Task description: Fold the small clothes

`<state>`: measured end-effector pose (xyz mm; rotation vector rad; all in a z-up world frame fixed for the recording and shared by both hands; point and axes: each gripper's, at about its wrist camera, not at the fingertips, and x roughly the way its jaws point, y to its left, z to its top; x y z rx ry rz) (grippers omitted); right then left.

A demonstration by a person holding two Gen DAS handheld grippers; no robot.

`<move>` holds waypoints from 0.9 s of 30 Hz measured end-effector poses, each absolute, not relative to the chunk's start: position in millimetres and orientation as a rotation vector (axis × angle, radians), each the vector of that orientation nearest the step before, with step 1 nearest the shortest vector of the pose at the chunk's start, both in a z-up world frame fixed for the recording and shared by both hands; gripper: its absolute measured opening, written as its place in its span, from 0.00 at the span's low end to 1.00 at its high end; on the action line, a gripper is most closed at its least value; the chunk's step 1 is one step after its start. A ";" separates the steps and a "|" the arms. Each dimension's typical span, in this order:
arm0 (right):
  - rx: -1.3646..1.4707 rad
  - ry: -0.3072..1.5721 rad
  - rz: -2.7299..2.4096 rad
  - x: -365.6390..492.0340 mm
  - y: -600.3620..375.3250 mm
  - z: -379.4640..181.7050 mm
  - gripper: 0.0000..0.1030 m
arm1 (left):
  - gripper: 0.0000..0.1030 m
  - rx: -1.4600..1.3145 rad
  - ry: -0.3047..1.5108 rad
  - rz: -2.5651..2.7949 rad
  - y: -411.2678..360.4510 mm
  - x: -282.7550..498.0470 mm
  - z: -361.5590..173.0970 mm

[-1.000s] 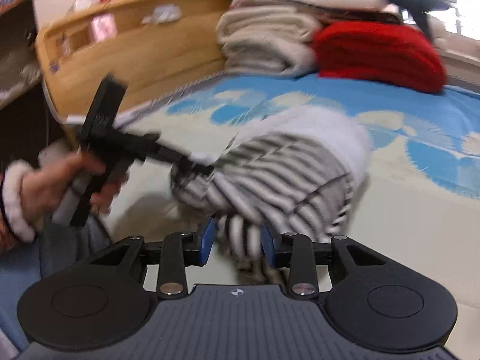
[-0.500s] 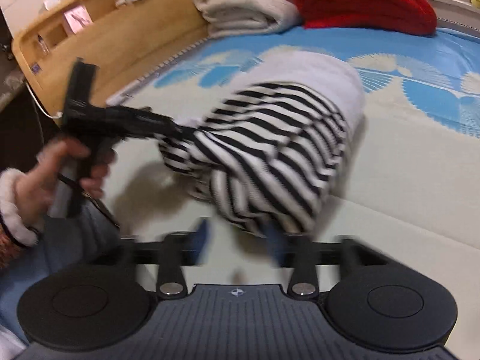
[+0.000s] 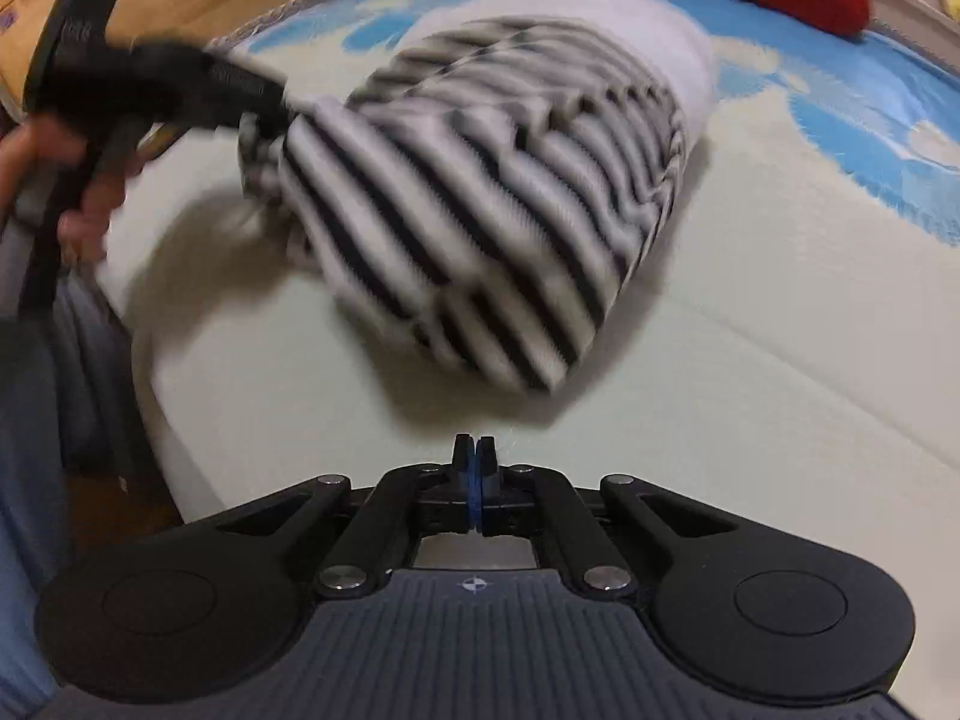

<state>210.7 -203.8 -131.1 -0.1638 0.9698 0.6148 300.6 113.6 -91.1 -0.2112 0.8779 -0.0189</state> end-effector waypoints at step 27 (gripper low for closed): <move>0.585 1.138 0.460 484.1 -272.3 -93.5 0.78 | 0.85 -1.063 1.036 0.051 135.0 264.2 -123.5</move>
